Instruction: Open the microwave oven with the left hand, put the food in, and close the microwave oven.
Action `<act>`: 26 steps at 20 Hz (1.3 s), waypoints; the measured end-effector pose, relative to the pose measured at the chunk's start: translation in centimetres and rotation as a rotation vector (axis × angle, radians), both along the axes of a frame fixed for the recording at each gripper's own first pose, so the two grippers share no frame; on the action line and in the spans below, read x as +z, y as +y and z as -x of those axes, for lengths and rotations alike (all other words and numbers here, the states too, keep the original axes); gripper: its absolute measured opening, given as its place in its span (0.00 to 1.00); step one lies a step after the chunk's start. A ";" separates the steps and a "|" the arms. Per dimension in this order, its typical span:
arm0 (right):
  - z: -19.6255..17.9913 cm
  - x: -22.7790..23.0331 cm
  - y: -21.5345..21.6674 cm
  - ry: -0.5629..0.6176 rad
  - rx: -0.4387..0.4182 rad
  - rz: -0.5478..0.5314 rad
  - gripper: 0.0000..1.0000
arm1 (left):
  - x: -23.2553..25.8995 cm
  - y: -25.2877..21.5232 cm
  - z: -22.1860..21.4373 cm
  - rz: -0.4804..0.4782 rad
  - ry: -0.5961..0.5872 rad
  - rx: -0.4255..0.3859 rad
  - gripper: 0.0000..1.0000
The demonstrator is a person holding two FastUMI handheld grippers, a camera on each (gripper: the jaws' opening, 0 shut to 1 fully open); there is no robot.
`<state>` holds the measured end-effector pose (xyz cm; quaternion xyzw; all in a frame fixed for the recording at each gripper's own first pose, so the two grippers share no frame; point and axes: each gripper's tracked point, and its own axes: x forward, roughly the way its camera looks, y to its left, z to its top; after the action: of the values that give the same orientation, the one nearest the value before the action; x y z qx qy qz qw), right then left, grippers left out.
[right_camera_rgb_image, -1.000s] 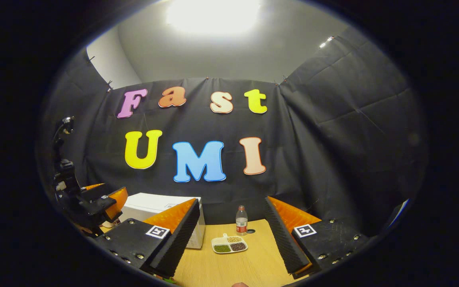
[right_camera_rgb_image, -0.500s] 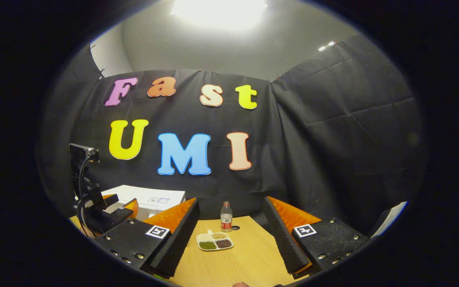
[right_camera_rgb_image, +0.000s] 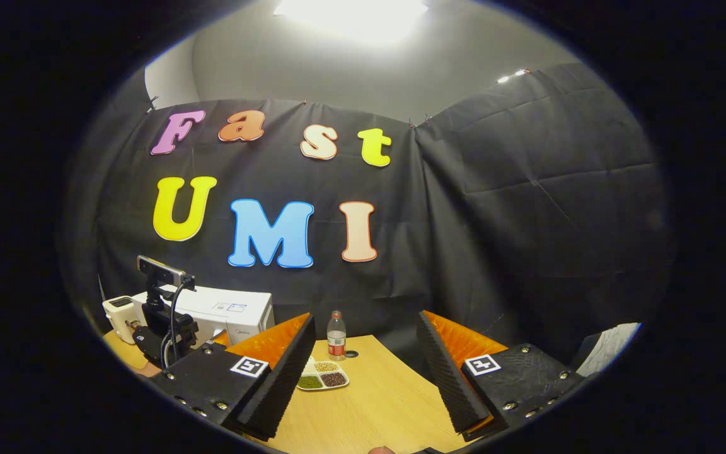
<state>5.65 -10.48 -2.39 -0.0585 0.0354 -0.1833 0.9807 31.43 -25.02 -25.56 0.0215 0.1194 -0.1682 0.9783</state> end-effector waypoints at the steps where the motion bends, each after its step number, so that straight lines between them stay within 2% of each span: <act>1: 0.0 -0.1 -0.2 0.004 -0.007 -0.002 0.98 | -0.9 -0.3 -0.3 -0.009 0.017 -0.001 0.96; 2: -0.1 -0.3 -0.2 0.009 -0.012 -0.006 0.98 | -1.8 -0.6 -0.4 -0.018 0.035 -0.005 0.97; 3: -0.2 -0.5 -0.3 0.013 -0.016 -0.008 0.97 | -2.5 -0.7 -0.6 -0.027 0.044 -0.005 0.92; 4: -0.2 -0.7 -0.4 0.019 -0.018 -0.010 0.97 | -3.4 -0.7 -0.6 -0.036 0.058 -0.005 0.92; 6: -0.3 -0.8 -0.5 0.025 -0.017 -0.006 0.97 | -4.6 -0.9 -0.8 -0.041 0.088 -0.005 0.82; 7: -0.3 -0.8 -0.6 0.027 -0.019 -0.001 0.97 | -4.9 -0.9 -1.0 -0.040 0.094 0.006 0.72; 8: -0.3 -1.0 -0.9 0.031 -0.023 0.005 0.98 | -5.4 -1.0 -0.9 -0.040 0.102 0.008 0.78; 9: -0.3 -1.2 -1.0 0.038 -0.024 0.008 0.98 | -5.5 -1.0 -0.9 -0.044 0.107 0.013 0.70; 11: -0.1 -1.5 -1.0 0.053 -0.019 0.006 0.98 | -5.9 -0.9 -1.0 -0.049 0.113 0.020 0.67; 12: -0.1 -1.4 -1.1 0.055 -0.018 0.006 0.97 | -5.8 -0.7 -1.1 -0.051 0.111 0.029 0.61; 13: -0.1 -1.3 -1.2 0.055 -0.016 0.008 0.98 | -5.9 -0.6 -1.1 -0.053 0.110 0.036 0.51; 15: 0.2 -1.2 -1.4 0.054 -0.015 0.023 0.98 | -6.0 -0.6 -1.1 -0.058 0.110 0.035 0.39; 16: 0.2 -1.0 -1.5 0.053 -0.015 0.033 0.98 | -6.0 -0.6 -1.0 -0.063 0.115 0.031 0.39; 19: 0.7 -0.6 -1.7 0.046 -0.010 0.045 0.98 | -5.8 -0.6 -0.7 -0.042 0.137 0.031 0.31; 21: 0.9 -0.8 -1.9 0.051 -0.007 0.037 0.97 | -5.8 -0.5 -0.7 -0.068 0.141 0.040 0.19; 23: 0.9 -0.9 -1.9 0.051 0.001 0.026 0.97 | -5.9 -0.5 -0.7 -0.062 0.151 0.041 0.13; 24: 0.8 -0.9 -1.9 0.052 0.008 0.025 0.97 | -5.9 -0.3 -0.2 -0.061 0.169 0.047 0.12; 25: 0.9 -1.0 -1.8 0.053 0.016 0.029 0.97 | -6.2 0.3 1.2 -0.061 0.195 0.066 0.16; 26: 0.8 -0.9 -1.9 0.051 0.023 0.033 0.98 | -5.4 0.6 2.0 -0.065 0.160 0.069 0.12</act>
<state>4.82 -12.34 -3.29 -0.0800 0.0569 -0.1712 0.9803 29.39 -24.46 -30.93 0.0355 0.2034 -0.1316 0.9696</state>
